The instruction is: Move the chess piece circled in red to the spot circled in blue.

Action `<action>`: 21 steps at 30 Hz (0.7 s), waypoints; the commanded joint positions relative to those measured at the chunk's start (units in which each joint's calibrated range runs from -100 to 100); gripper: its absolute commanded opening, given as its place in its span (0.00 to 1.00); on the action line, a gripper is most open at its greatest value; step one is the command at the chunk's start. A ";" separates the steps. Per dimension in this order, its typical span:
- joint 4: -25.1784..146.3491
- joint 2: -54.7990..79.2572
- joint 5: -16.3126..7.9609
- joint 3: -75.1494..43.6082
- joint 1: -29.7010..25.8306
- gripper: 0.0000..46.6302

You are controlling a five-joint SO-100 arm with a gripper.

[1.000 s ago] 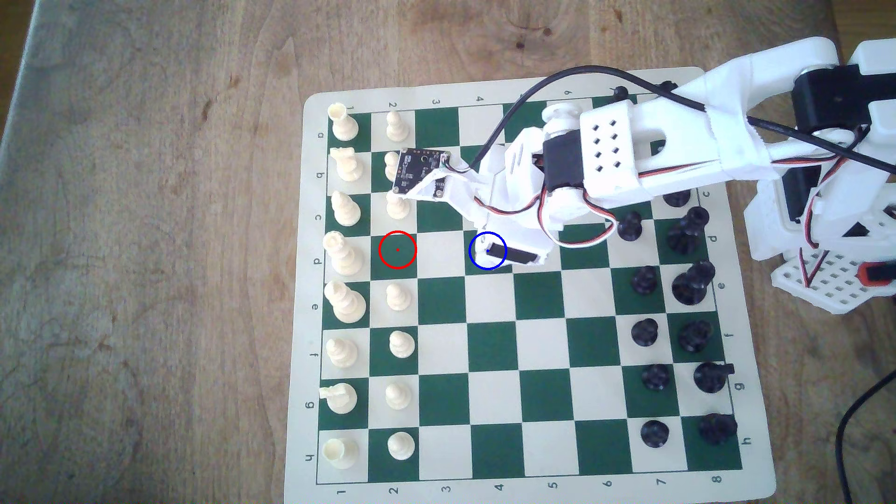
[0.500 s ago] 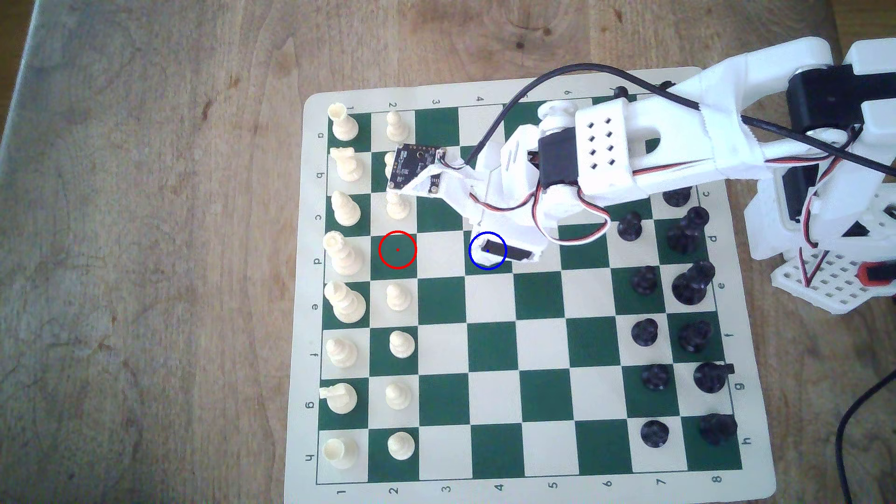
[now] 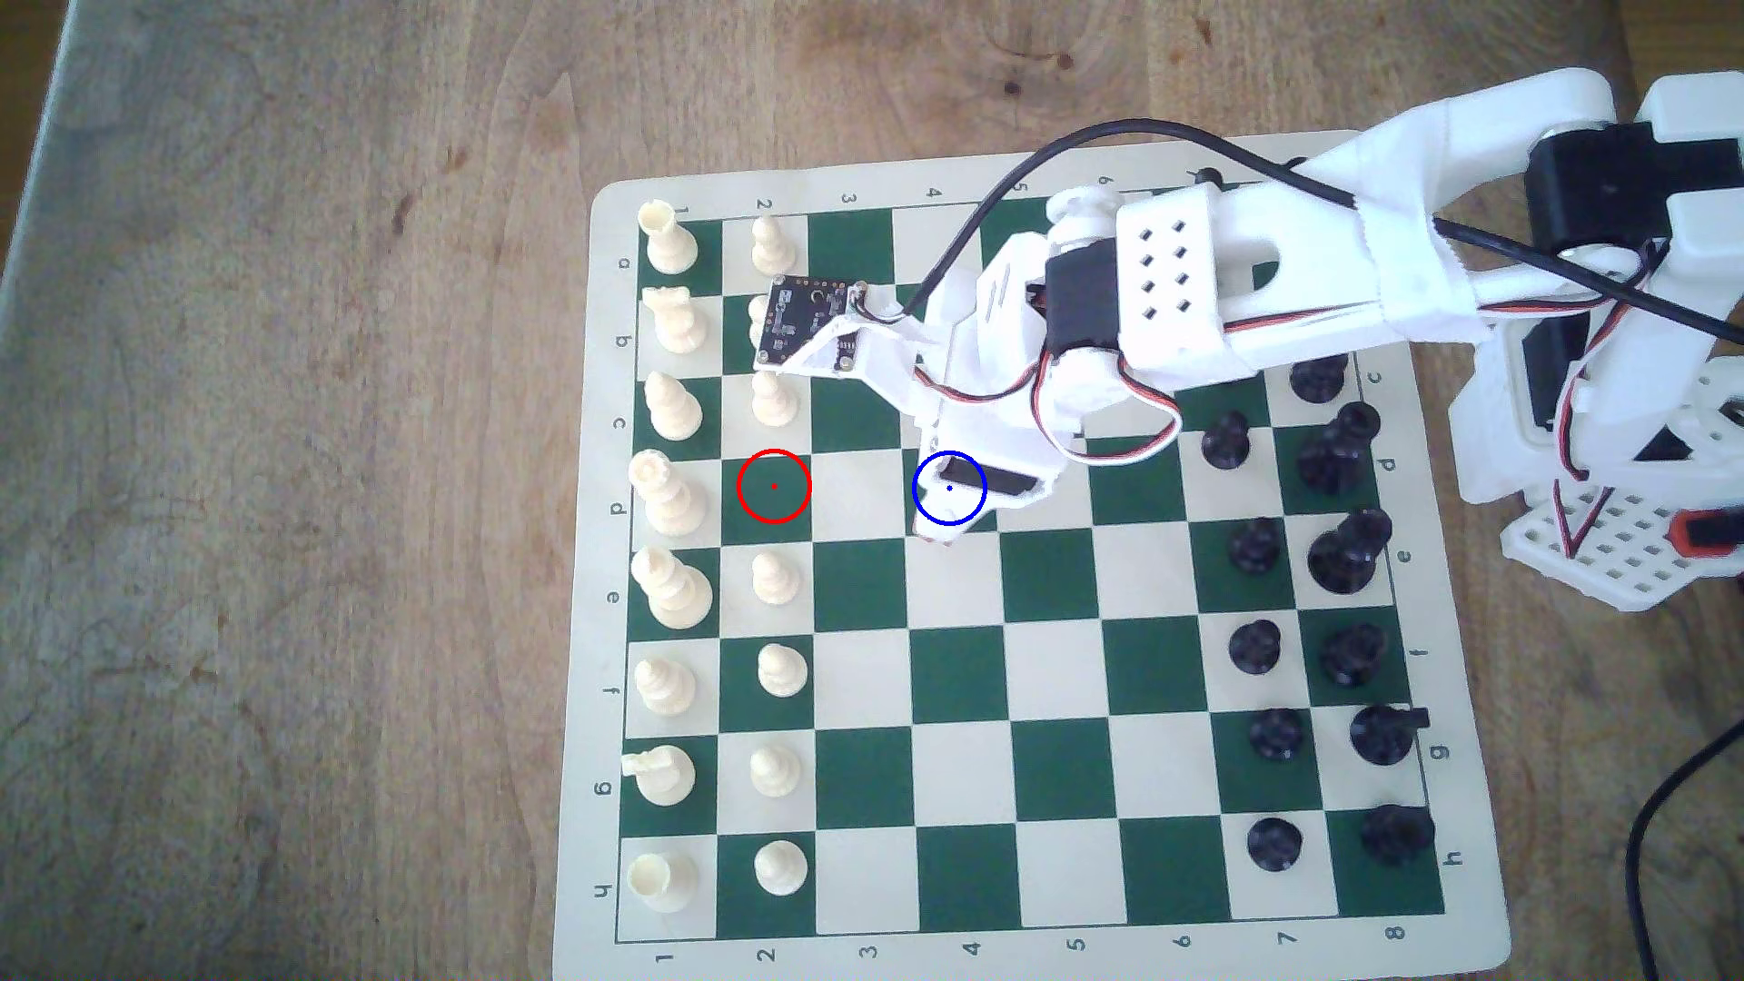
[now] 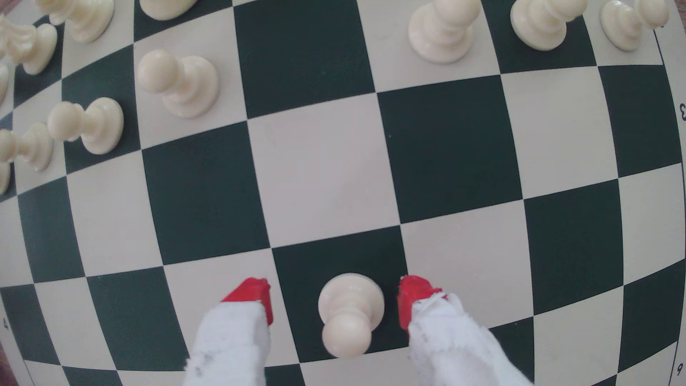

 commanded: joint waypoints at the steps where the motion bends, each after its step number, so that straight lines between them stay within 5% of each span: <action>1: 1.85 -7.32 0.49 -0.95 0.56 0.43; 13: 8.32 -23.53 1.47 8.66 -0.22 0.44; 21: 7.91 -43.91 2.93 28.24 1.35 0.43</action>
